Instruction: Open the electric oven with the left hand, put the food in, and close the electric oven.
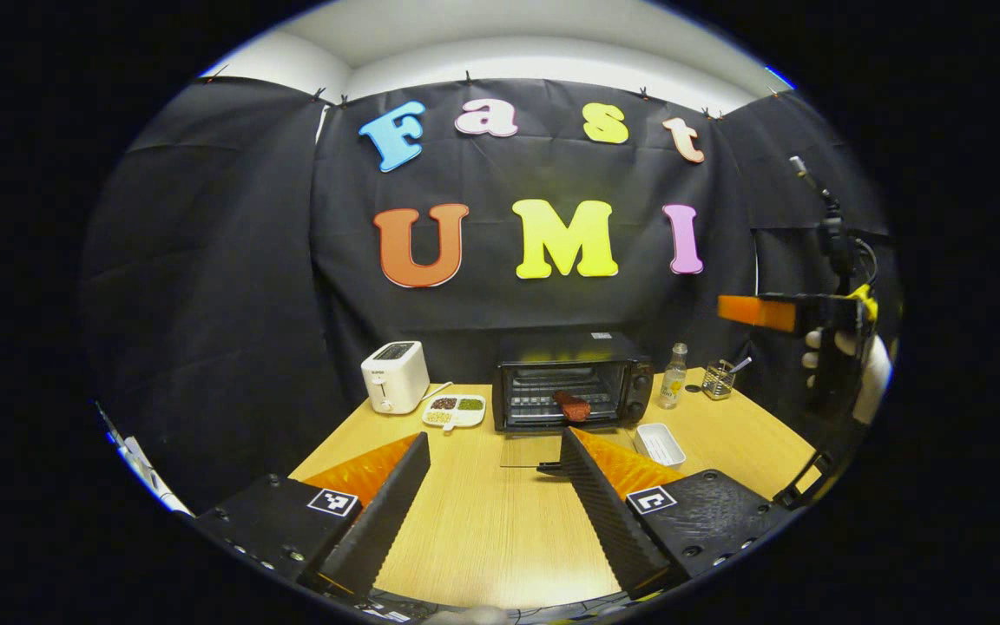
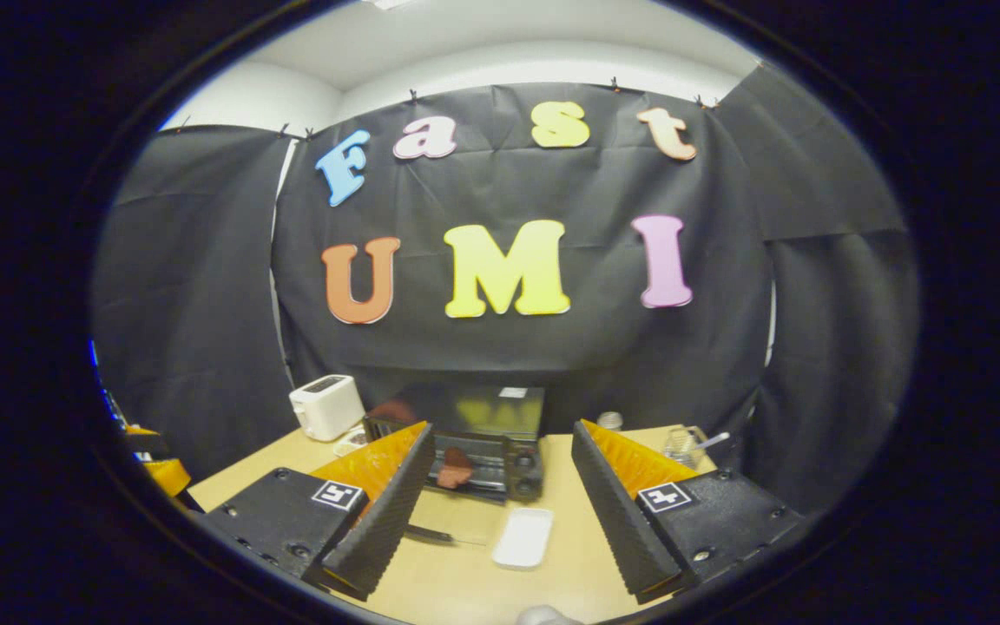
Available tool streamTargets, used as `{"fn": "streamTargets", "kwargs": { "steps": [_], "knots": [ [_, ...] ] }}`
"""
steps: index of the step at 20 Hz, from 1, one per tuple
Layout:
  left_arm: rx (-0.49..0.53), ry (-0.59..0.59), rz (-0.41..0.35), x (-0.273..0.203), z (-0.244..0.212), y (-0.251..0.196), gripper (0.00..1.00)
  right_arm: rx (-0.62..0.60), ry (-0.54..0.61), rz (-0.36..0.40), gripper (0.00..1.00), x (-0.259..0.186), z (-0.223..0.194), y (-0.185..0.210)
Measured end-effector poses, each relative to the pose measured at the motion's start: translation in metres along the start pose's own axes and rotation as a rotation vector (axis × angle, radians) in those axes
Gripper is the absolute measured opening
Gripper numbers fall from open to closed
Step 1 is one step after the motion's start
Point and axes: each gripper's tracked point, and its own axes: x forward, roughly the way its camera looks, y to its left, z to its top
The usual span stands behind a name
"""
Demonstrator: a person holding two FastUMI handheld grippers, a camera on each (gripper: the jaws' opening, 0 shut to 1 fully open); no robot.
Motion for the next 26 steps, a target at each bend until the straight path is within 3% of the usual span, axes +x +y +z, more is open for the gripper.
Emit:
{"fn": "streamTargets", "kwargs": {
  "steps": [6, 11, 13, 14, 19, 22, 26],
  "knots": [
    [0.009, 0.003, -0.023, 0.021, 0.001, -0.081, 0.96, 0.057, 0.021, -0.052, 1.0, -0.081, -0.015, -0.112],
    [0.018, 0.013, -0.02, 0.033, -0.007, -0.146, 0.96, 0.047, 0.075, -0.015, 0.96, -0.118, -0.045, -0.16],
    [0.029, 0.053, -0.025, 0.044, -0.026, -0.158, 0.97, 0.047, 0.096, -0.014, 1.0, -0.126, -0.053, -0.172],
    [0.035, 0.064, -0.026, 0.051, -0.035, -0.161, 0.97, 0.047, 0.097, -0.02, 0.96, -0.129, -0.054, -0.178],
    [0.008, 0.184, -0.041, 0.103, -0.108, -0.152, 0.97, 0.044, 0.128, -0.133, 1.0, -0.127, -0.053, -0.203],
    [0.003, 0.253, -0.07, 0.141, -0.15, -0.145, 0.97, 0.014, 0.16, -0.207, 0.96, -0.122, -0.048, -0.202],
    [-0.001, 0.32, -0.114, 0.186, -0.191, -0.144, 0.97, 0.015, 0.184, -0.278, 1.0, -0.111, -0.038, -0.185]
  ]
}}
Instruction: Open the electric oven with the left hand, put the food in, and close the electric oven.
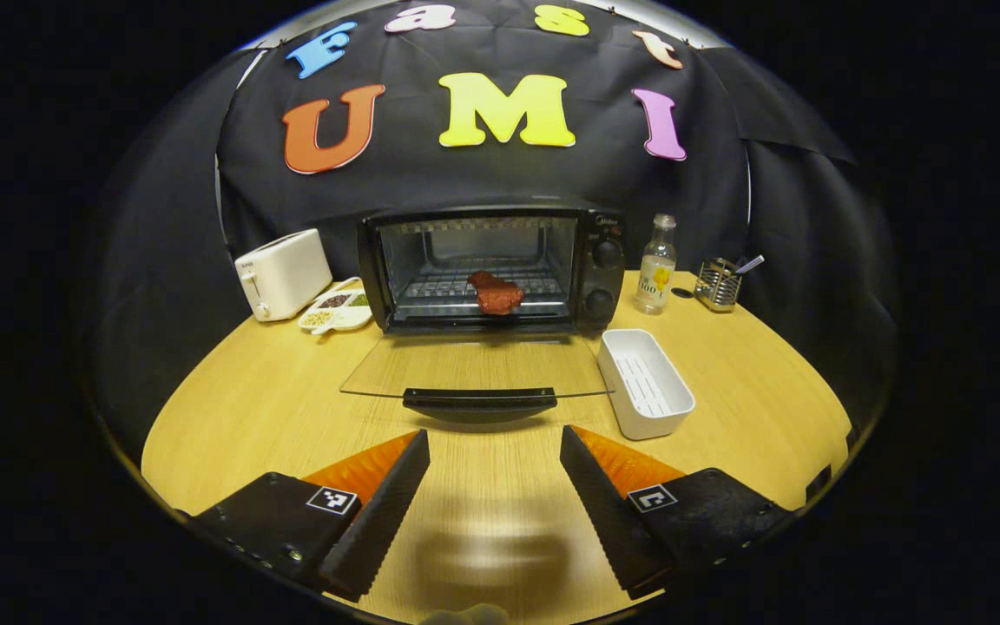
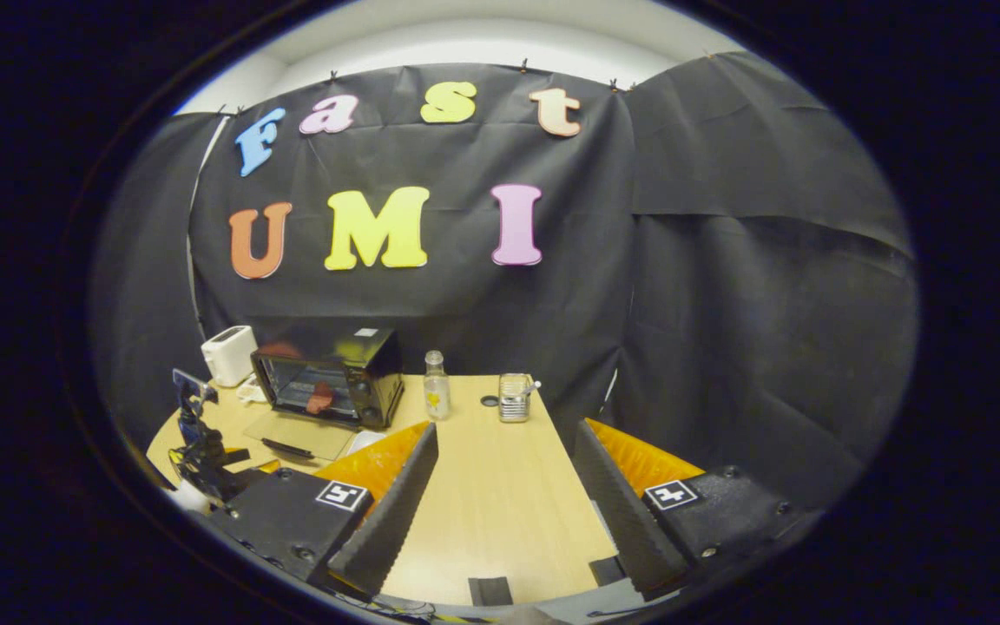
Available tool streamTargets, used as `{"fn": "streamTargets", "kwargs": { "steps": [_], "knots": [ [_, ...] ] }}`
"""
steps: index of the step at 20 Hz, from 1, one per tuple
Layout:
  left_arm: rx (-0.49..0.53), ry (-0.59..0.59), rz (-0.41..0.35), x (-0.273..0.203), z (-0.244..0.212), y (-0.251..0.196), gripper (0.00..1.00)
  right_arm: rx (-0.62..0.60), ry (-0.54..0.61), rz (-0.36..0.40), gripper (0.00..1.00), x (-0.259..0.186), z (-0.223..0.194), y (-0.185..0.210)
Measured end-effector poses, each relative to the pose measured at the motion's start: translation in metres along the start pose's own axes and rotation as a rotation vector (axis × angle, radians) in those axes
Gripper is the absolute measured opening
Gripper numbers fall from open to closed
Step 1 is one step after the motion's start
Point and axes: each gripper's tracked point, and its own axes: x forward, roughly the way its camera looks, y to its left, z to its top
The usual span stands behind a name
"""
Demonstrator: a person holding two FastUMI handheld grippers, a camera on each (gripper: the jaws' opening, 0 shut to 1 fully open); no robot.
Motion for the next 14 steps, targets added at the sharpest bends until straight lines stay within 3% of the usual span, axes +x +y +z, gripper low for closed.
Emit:
{"fn": "streamTargets", "kwargs": {
  "steps": [7, 14],
  "knots": [
    [0.016, 0.032, -0.053, 0.06, -0.007, -0.001, 0.97, -0.025, 0.029, -0.045, 1.0, 0.0, 0.002, 0.032],
    [0.045, 0.07, -0.014, 0.076, -0.011, 0.013, 0.96, -0.014, 0.07, -0.067, 1.0, 0.003, -0.01, 0.03]
  ]
}}
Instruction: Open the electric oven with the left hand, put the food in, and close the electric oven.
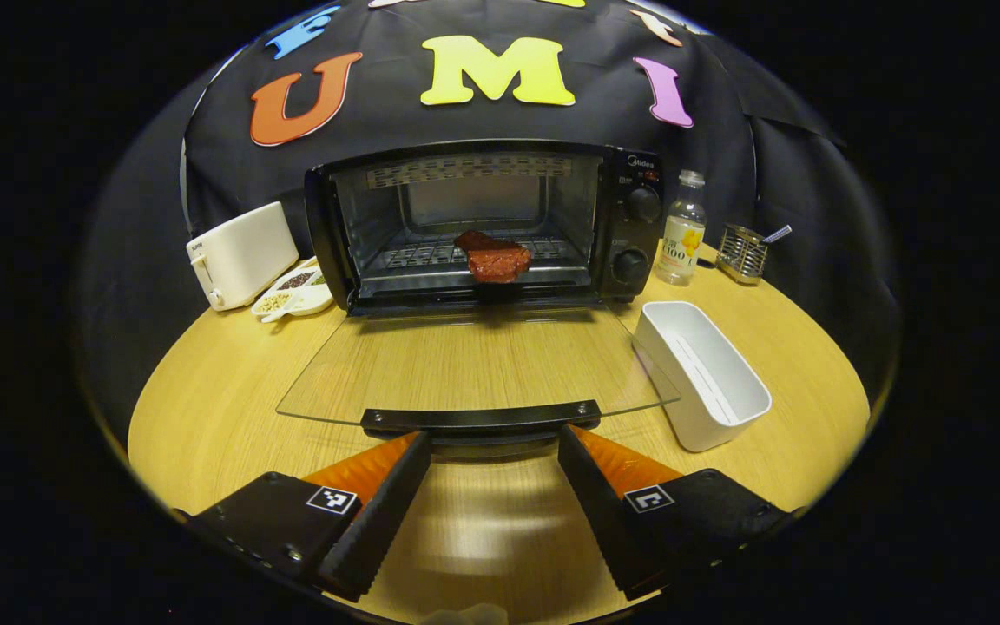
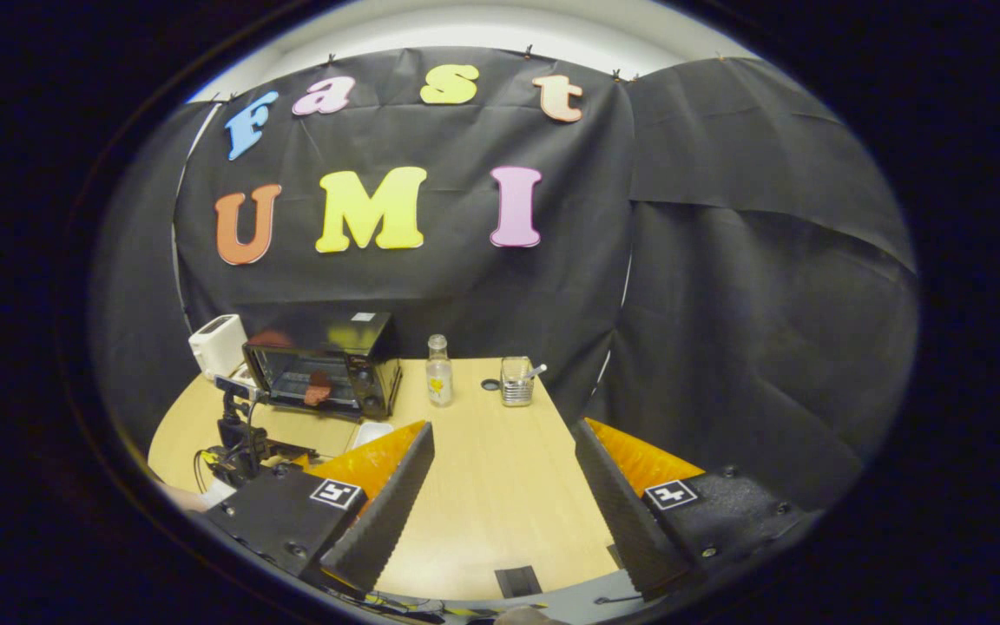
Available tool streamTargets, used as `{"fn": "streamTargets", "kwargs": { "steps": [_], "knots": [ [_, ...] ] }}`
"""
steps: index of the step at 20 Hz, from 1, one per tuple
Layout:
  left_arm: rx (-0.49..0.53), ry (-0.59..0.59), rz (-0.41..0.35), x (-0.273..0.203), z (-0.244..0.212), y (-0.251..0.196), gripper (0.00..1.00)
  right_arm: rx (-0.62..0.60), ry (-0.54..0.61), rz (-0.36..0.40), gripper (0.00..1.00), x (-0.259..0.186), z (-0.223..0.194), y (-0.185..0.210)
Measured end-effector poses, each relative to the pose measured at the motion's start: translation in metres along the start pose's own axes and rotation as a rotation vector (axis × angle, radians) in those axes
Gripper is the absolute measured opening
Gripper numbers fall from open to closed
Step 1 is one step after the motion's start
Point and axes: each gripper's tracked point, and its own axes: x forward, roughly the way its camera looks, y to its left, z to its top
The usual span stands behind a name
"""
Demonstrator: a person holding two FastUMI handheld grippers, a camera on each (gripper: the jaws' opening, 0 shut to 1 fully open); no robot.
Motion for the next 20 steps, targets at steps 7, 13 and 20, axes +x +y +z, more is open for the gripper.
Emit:
{"fn": "streamTargets", "kwargs": {
  "steps": [7, 13, 20],
  "knots": [
    [-0.014, -0.032, 0.005, -0.008, 0.02, 0.001, 0.96, 0.009, -0.025, 0.002, 1.0, 0.003, 0.009, 0.004],
    [0.015, -0.144, 0.012, -0.025, 0.075, 0.008, 0.96, 0.032, -0.023, 0.009, 1.0, 0.009, 0.007, 0.006],
    [0.005, -0.219, 0.019, -0.018, 0.138, 0.018, 0.98, 0.095, -0.038, -0.008, 1.0, 0.004, 0.008, -0.003]
  ]
}}
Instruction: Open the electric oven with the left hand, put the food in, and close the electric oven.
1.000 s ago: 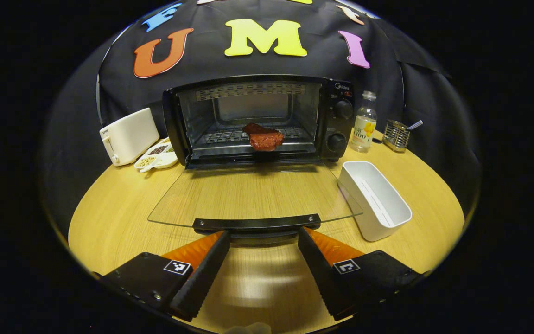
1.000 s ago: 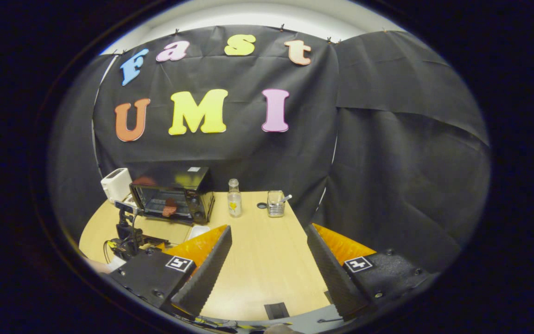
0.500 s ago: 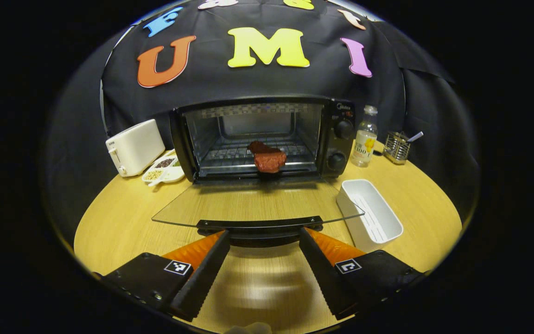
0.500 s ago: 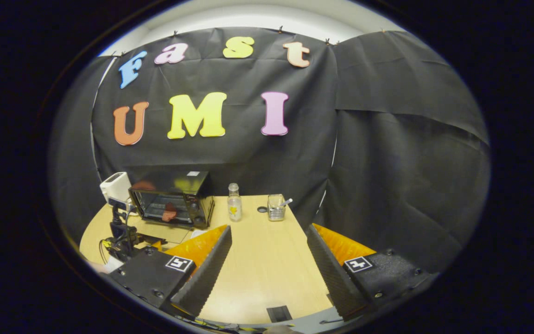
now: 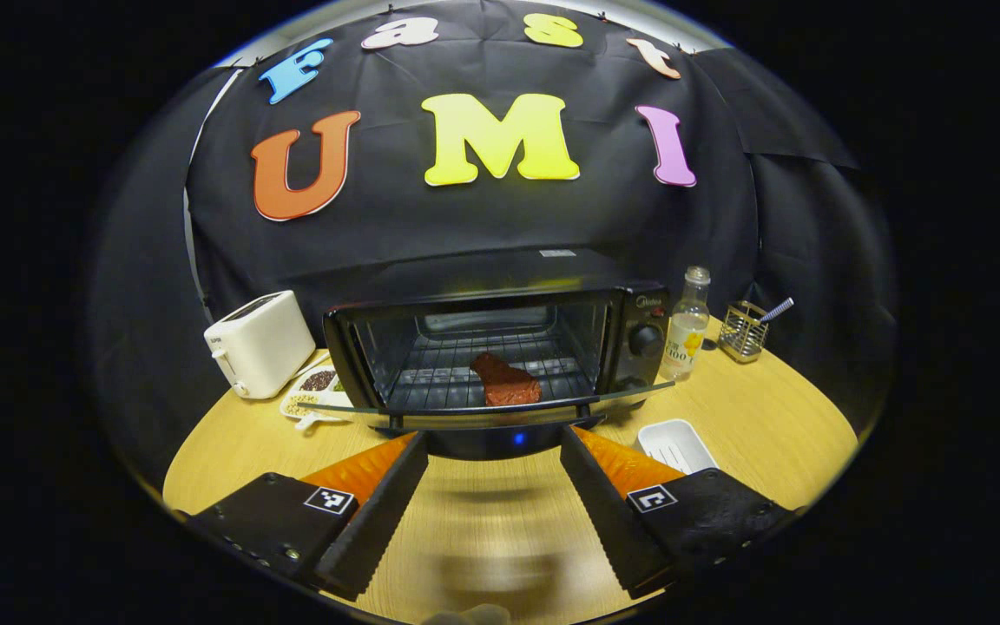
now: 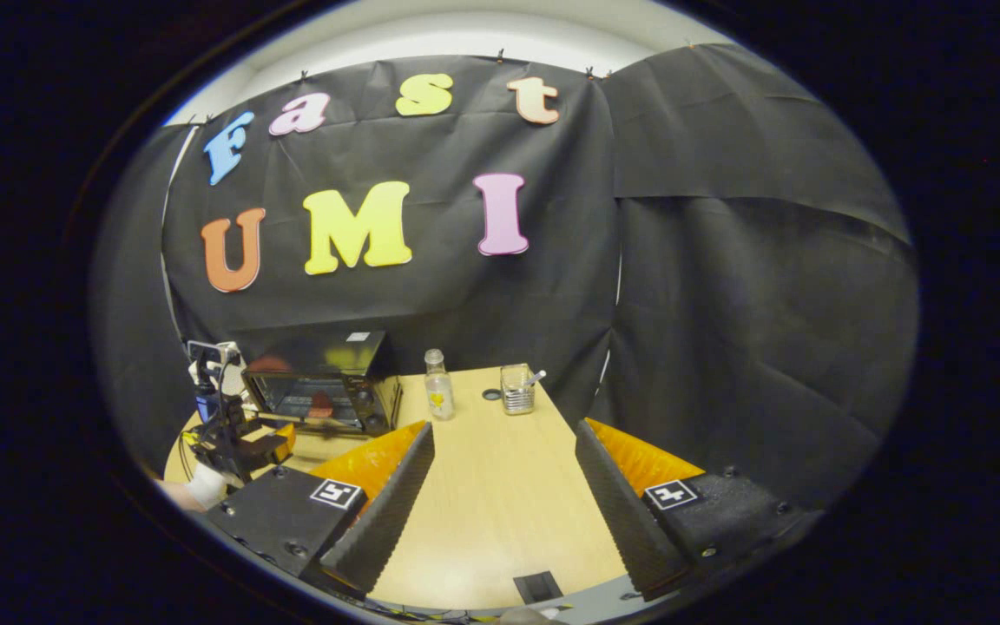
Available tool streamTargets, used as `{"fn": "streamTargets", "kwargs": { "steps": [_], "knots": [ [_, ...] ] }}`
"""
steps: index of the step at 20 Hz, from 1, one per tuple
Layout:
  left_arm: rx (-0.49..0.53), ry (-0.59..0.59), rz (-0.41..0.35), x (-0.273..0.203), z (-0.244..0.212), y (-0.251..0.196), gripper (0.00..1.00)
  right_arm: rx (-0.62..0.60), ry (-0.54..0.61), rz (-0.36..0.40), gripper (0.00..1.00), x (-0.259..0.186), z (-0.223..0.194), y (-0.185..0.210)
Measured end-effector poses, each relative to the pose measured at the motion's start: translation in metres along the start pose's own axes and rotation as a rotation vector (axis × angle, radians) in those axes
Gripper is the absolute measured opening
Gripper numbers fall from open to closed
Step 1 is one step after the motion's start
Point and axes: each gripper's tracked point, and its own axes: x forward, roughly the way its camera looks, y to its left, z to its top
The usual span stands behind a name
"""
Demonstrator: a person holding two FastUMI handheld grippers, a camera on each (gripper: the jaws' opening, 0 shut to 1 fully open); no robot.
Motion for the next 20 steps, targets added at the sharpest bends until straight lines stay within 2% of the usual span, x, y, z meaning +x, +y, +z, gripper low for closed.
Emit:
{"fn": "streamTargets", "kwargs": {
  "steps": [6, 13, 16, 20],
  "knots": [
    [-0.003, -0.075, 0.015, 0.023, 0.054, 0.009, 0.97, 0.019, -0.018, -0.024, 1.0, -0.004, 0.003, -0.012],
    [0.009, -0.063, 0.0, 0.008, 0.046, 0.003, 0.97, 0.028, -0.012, -0.029, 1.0, -0.008, -0.003, -0.017],
    [0.005, -0.1, -0.006, -0.021, 0.067, -0.001, 0.98, 0.023, -0.035, -0.014, 1.0, -0.013, 0.003, -0.014],
    [0.0, -0.233, -0.013, -0.098, 0.121, -0.006, 0.96, -0.005, -0.114, 0.028, 1.0, -0.026, 0.022, -0.006]
  ]
}}
